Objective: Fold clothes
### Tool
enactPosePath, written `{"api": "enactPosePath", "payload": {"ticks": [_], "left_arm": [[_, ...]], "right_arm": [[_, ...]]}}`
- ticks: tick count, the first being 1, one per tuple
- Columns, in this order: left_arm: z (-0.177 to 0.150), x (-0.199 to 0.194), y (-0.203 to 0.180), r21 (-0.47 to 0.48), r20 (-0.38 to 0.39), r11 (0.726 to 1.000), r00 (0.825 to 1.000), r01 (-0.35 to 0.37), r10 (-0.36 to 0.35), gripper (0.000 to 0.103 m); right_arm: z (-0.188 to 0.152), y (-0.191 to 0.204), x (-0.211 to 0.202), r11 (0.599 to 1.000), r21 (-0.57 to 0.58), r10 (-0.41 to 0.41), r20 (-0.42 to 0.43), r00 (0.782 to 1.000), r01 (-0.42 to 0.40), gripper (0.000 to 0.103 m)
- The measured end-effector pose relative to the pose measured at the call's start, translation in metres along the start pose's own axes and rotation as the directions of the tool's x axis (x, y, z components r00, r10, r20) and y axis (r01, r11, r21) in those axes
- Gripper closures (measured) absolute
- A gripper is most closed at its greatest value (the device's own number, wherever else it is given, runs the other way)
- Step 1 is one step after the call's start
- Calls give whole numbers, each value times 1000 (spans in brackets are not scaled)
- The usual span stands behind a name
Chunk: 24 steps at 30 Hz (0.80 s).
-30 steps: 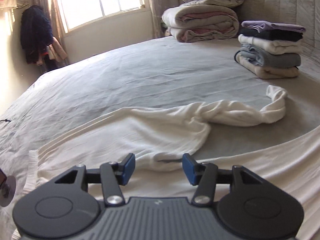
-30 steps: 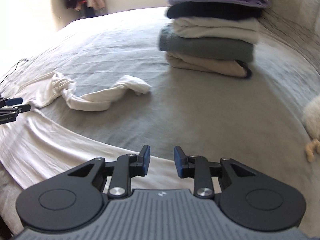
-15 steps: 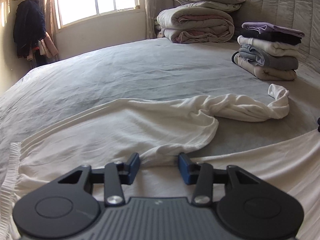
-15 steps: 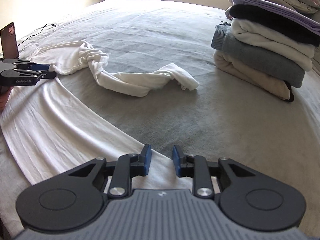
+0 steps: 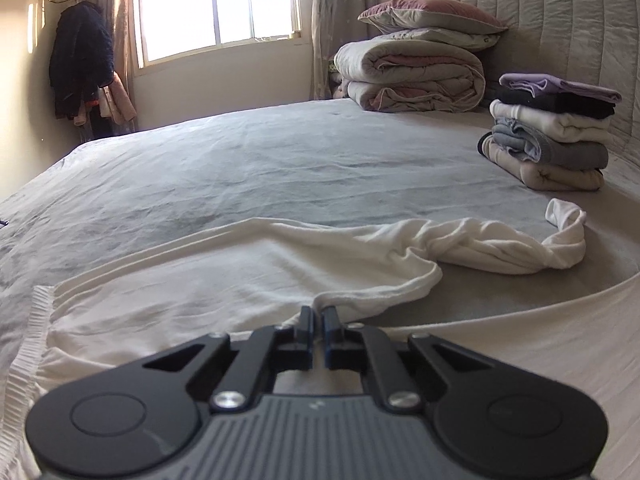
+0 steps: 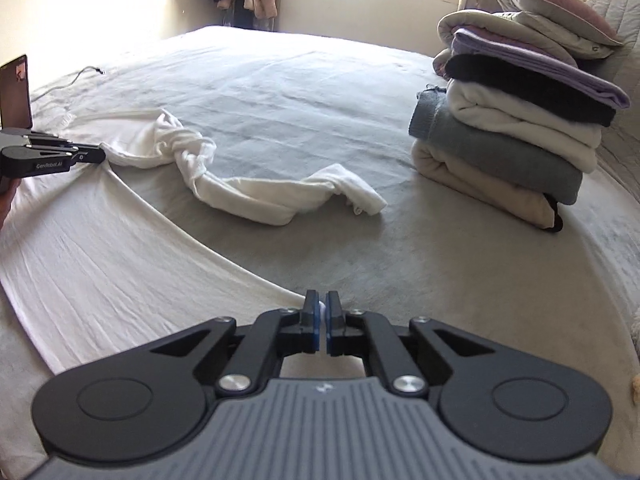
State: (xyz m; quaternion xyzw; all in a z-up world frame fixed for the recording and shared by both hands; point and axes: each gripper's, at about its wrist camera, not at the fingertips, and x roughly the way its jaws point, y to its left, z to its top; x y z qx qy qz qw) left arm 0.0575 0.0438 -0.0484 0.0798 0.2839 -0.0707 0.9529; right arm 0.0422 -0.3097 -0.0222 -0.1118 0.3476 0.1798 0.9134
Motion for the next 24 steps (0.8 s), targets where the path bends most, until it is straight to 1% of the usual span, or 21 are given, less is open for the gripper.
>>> {"api": "enactPosePath", "payload": {"ticks": [2,4,6,7,9,10,11,13,15,16,17,19,20,24], "left_arm": [[0,3,-2,11,-14,1000,1000,-8,8,98],[0,5,-5,23,-23,1000,1000,-14,15,97],[-1,4,-6,31,-21,999,1000,-20,20,94],[0,2,-5,30,-21,999,1000,-18,18,91],[1,-3,-3,12,-22,1000,1000,-4,4,76],[1,-6,-2,-1,-21,1000,1000,3,-3,62],[1,-10,0,-13,-17,1000,1000,7,-7,58],[1,-17,3,-34,-11,999,1000,8,-8,56],[-1,-26,11,-59,-5,998,1000,-5,5,54],[-2,-31,15,-72,-1,997,1000,-12,12,53],[-4,-35,21,-92,-2,996,1000,-20,20,52],[-9,-44,34,-135,-4,990,999,-36,35,51],[-12,-48,41,-158,-7,986,999,-49,48,51],[-29,-60,71,-213,-40,969,992,-124,118,48]], "right_arm": [[-1,3,7,1000,-16,-8,-24,1000,7,100],[-2,4,11,1000,-21,-15,-31,999,14,98],[-1,4,10,1000,-9,-16,-29,999,15,97],[-1,3,9,1000,-3,-16,-29,999,16,93],[1,3,7,1000,8,-18,-28,999,18,91],[3,4,6,1000,11,-19,-26,999,20,90],[5,5,4,1000,14,-21,-24,1000,21,90],[10,8,2,1000,18,-13,-13,1000,13,90],[16,14,0,1000,20,10,-1,1000,-10,88],[19,18,-2,1000,17,25,7,1000,-25,84],[22,23,-3,999,10,37,18,999,-37,77],[28,35,-5,998,-13,65,37,997,-65,72],[30,40,-5,997,-23,75,43,996,-74,72],[39,50,3,997,-38,66,39,997,-65,72]]}}
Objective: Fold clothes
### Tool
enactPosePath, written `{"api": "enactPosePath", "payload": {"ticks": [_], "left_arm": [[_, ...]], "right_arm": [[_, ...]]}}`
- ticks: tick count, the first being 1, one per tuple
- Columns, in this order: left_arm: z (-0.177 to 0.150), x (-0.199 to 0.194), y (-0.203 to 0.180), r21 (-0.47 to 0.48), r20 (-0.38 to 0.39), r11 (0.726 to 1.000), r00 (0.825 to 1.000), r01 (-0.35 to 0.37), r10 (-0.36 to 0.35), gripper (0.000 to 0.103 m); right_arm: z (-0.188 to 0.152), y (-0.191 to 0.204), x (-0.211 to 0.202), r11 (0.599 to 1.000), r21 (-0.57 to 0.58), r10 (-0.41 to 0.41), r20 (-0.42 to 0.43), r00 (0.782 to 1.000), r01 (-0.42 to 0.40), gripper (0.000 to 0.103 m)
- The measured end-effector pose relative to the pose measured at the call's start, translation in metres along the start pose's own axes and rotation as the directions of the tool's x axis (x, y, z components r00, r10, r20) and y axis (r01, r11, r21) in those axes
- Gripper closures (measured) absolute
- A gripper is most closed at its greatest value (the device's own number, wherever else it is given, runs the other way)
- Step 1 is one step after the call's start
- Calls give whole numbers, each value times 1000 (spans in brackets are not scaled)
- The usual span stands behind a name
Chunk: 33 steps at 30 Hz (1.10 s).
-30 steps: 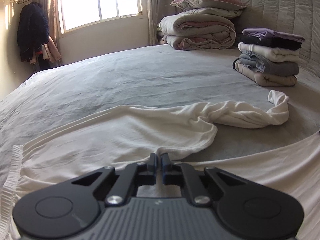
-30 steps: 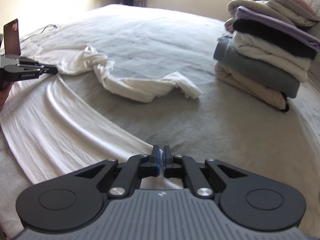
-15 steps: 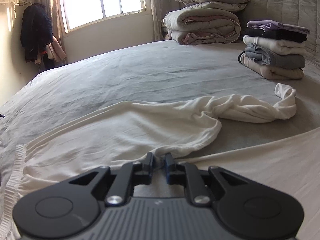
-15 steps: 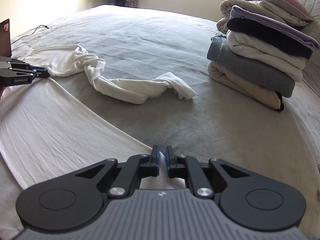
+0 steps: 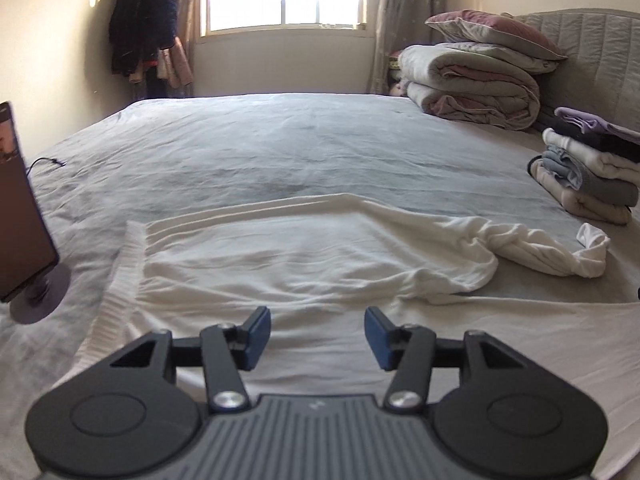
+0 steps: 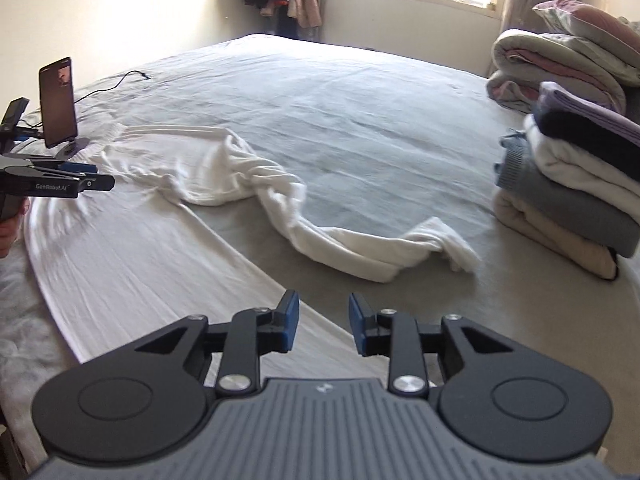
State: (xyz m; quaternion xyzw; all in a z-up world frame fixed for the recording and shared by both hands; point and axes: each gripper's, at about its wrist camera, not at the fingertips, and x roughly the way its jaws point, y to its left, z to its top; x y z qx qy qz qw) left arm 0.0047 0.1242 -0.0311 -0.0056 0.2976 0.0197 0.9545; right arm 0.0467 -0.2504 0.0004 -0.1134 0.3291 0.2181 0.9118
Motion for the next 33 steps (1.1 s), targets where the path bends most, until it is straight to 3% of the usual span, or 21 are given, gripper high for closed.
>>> {"api": "enactPosePath", "payload": {"ticks": [6,12,23,26,33], "left_arm": [[-15,-3,41,-16,-48,989,988,-145,144,45],[-10,-20,54,-6,-19,986,986,-167,167,44],[30,-19,6,55,-45,998,999,30,-28,39],[45,-11,-18,80,-71,992,993,97,-91,39],[66,10,-82,200,-94,964,983,177,-161,35]], "right_arm": [[13,15,13,1000,-22,-13,-5,1000,13,71],[25,28,26,999,-41,-30,-9,1000,29,67],[32,-18,29,980,2,-197,-44,979,197,65],[36,-31,35,977,-7,-214,-68,975,214,65],[36,-51,51,972,-11,-237,-85,968,237,65]]}}
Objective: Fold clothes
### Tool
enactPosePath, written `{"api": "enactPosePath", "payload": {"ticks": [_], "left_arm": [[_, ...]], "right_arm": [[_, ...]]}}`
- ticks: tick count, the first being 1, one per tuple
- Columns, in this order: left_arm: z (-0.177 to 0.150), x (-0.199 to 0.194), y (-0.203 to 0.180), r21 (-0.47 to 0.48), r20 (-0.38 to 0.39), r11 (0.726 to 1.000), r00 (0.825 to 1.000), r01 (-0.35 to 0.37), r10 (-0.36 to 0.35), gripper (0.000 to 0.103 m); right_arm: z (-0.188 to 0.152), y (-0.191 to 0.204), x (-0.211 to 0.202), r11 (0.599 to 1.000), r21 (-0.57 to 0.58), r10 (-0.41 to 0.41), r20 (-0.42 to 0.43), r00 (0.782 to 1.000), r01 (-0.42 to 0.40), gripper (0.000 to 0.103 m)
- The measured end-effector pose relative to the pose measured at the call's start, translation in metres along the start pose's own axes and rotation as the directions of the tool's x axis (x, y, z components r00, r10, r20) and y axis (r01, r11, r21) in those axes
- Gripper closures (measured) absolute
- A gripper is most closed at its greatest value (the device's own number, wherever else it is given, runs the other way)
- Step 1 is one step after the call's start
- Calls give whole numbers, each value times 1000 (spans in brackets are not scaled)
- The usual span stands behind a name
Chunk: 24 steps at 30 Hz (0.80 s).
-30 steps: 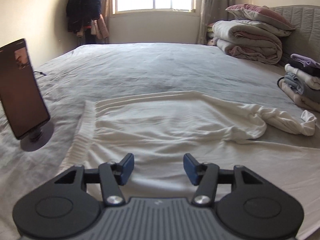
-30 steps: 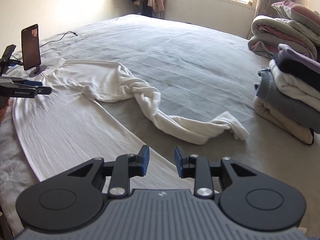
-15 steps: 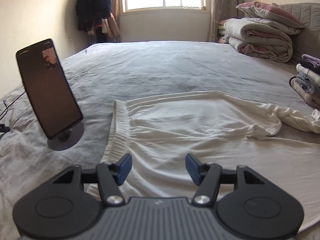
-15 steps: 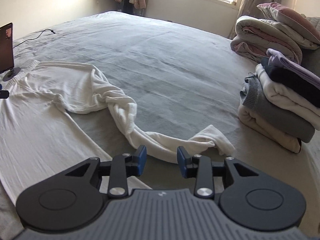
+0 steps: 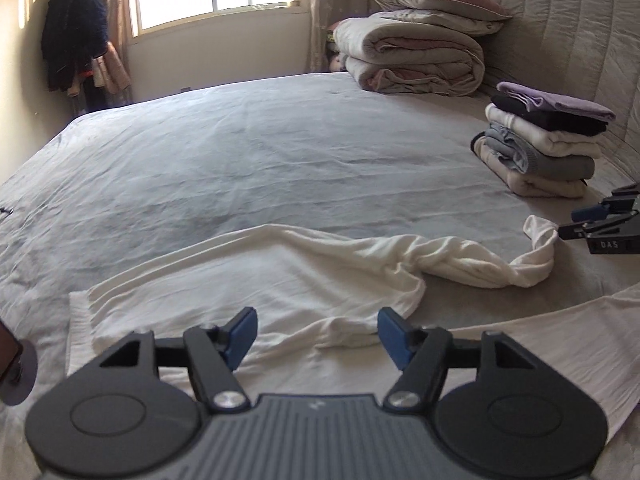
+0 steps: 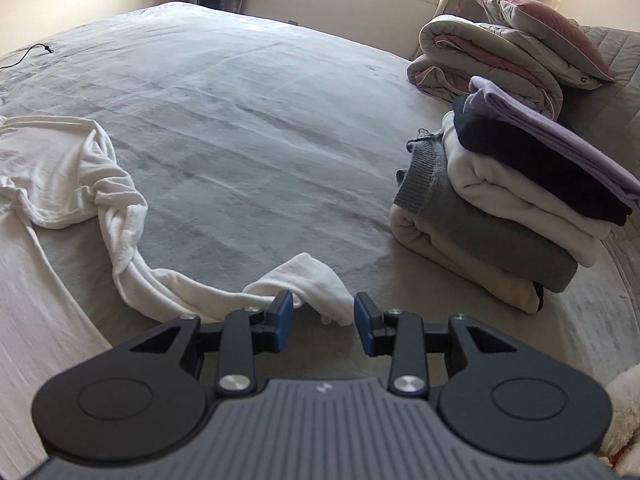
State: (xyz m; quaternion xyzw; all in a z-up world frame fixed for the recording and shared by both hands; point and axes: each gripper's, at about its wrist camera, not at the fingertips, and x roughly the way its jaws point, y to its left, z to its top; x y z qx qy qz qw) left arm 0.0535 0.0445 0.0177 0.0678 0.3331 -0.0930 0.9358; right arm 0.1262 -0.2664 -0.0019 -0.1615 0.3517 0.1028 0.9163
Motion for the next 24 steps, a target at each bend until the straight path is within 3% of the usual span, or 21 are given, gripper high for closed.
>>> {"api": "enactPosePath", "payload": {"ticks": [3,5,7,15,21,24], "left_arm": [[10,14,-25,57,3,998,999,34,-35,35],[15,23,-40,88,5,994,998,61,-61,35],[19,33,-55,118,6,989,996,87,-89,35],[38,59,-99,219,-3,958,982,183,-187,35],[47,69,-124,230,-41,913,940,338,-338,35],[49,76,-147,259,-64,893,930,367,-363,36]], "right_arm": [[-1,-6,8,999,40,19,-2,1000,-19,71],[-2,-11,13,997,69,34,-4,999,-34,92],[-2,-16,19,994,97,49,-6,999,-48,102],[-1,-38,13,982,179,61,1,998,-60,103],[-2,-61,9,961,266,83,-22,996,-75,103],[-2,-72,6,948,308,95,-32,995,-81,101]]}}
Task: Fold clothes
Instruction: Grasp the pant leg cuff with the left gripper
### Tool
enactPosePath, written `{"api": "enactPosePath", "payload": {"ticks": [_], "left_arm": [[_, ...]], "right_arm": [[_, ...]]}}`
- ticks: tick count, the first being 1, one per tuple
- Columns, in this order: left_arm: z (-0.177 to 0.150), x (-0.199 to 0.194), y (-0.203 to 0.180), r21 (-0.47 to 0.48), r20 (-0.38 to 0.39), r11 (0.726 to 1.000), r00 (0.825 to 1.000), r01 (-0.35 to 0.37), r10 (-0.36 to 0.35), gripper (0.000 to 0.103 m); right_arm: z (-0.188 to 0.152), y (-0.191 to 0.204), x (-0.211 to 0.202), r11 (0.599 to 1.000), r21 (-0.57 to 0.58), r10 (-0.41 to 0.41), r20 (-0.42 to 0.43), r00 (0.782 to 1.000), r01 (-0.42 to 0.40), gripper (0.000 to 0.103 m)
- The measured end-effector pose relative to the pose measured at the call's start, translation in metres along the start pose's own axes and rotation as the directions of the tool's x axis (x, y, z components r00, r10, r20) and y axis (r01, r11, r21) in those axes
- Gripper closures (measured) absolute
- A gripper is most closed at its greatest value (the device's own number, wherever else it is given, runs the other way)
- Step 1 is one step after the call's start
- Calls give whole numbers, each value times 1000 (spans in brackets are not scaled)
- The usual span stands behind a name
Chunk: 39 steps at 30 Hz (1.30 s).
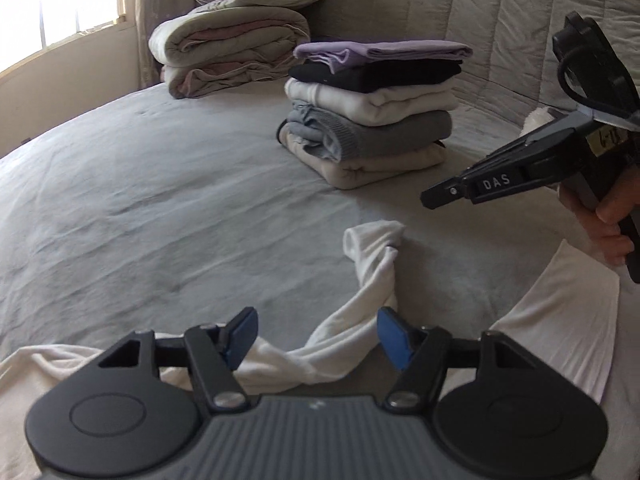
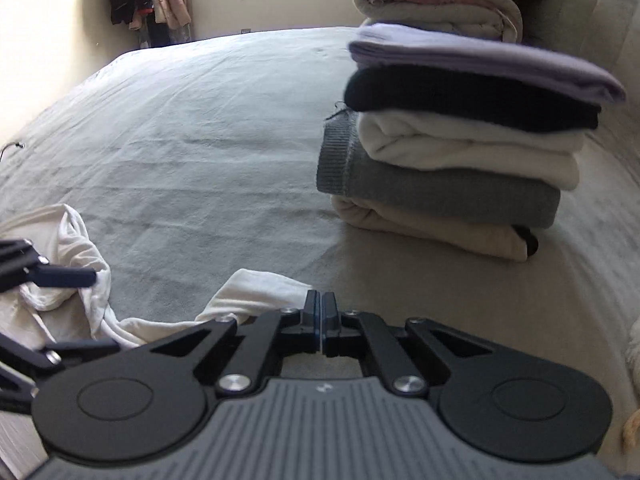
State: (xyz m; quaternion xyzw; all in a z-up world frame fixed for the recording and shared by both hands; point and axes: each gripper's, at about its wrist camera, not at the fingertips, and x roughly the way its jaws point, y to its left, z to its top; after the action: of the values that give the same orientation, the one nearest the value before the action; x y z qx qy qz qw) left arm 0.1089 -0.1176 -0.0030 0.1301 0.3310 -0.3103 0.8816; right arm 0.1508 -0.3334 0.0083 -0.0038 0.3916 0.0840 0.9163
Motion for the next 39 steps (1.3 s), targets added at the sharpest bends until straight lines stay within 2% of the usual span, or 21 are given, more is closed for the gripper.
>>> {"api": "enactPosePath", "payload": {"ticks": [5,8,13,17,21,24,27,33,36,37,38,39], "left_arm": [[19,27,-24,49,-16,999,1000,-10,10,44],[32,44,-26,16,-35,1000,999,-3,3,45],[50,68,-17,-57,-42,998,999,-10,7,46],[59,79,3,-130,-47,987,995,-98,92,46],[59,79,28,-232,-89,948,976,-216,200,47],[57,70,34,-277,-86,946,985,-169,151,48],[56,62,29,-277,-66,955,994,-103,88,48],[59,65,-3,-188,-62,982,998,7,-19,46],[59,72,-21,-131,-71,991,997,31,-40,47],[58,74,-24,-121,-72,992,997,28,-36,50],[58,77,-27,-112,-73,993,997,23,-32,65],[58,80,-29,-111,-77,994,997,18,-27,75]], "right_arm": [[0,-13,-4,998,65,19,-18,1000,-18,97],[-3,-20,-4,995,99,27,-25,999,-25,92],[-8,-29,1,988,147,42,-52,998,-34,91],[-8,-32,2,988,152,45,-55,997,-36,91],[-7,-35,-1,988,149,40,-43,998,-34,91],[-6,-37,-1,987,155,39,-42,998,-32,91],[-6,-37,-1,986,161,40,-44,998,-33,91],[-9,-44,-5,982,186,42,-46,998,-32,88],[-13,-50,-8,976,217,40,-48,998,-28,81],[-14,-52,-8,974,225,42,-48,998,-30,78],[-15,-53,-9,972,233,45,-49,998,-32,78],[-16,-54,-9,971,235,48,-52,998,-35,78]]}}
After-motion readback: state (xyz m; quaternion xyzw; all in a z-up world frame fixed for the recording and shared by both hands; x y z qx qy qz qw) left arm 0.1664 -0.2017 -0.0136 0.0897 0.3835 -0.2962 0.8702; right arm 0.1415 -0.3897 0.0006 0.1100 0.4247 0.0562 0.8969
